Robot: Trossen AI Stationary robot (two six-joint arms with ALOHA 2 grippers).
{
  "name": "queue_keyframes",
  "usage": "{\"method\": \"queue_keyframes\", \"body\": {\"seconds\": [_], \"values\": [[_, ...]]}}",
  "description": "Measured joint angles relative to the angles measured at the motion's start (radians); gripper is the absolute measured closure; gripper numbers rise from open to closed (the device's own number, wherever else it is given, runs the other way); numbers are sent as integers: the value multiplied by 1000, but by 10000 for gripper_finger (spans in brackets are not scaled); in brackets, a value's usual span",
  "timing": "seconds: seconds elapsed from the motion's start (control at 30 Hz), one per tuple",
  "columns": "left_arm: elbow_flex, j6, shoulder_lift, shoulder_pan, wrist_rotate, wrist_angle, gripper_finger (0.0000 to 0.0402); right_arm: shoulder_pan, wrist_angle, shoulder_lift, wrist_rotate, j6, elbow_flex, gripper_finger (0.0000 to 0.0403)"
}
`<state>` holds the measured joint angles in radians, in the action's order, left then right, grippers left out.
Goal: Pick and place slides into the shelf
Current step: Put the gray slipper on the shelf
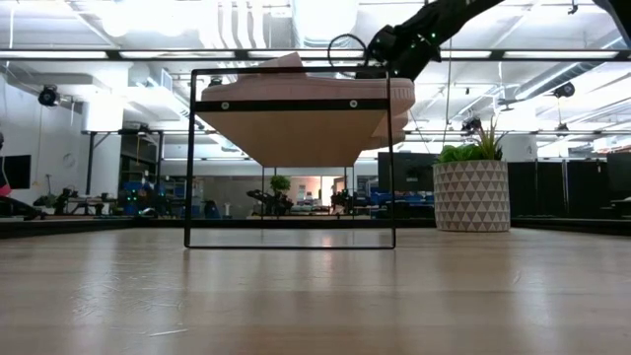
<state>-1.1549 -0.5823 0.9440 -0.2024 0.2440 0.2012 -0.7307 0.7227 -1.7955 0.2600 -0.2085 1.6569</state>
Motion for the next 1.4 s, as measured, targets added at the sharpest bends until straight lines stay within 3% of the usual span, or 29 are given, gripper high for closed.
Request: {"method": "queue_keyframes", "body": {"seconds": [0.33, 0.53, 0.77, 0.93, 1.4], "values": [[0, 0, 0, 0, 0, 1, 187, 7, 107, -14, 1, -1, -8, 390], [0, 0, 0, 0, 0, 1, 187, 11, 132, 42, 5, -14, 28, 390], [0, -1, 0, 0, 0, 1, 187, 32, -33, 89, 7, -35, 43, 390], [0, -1, 0, 0, 14, 2, 187, 57, -205, 34, 9, -52, 39, 390], [1, -1, 0, 0, 55, 2, 187, 63, -204, -132, 10, -65, 107, 390]]}}
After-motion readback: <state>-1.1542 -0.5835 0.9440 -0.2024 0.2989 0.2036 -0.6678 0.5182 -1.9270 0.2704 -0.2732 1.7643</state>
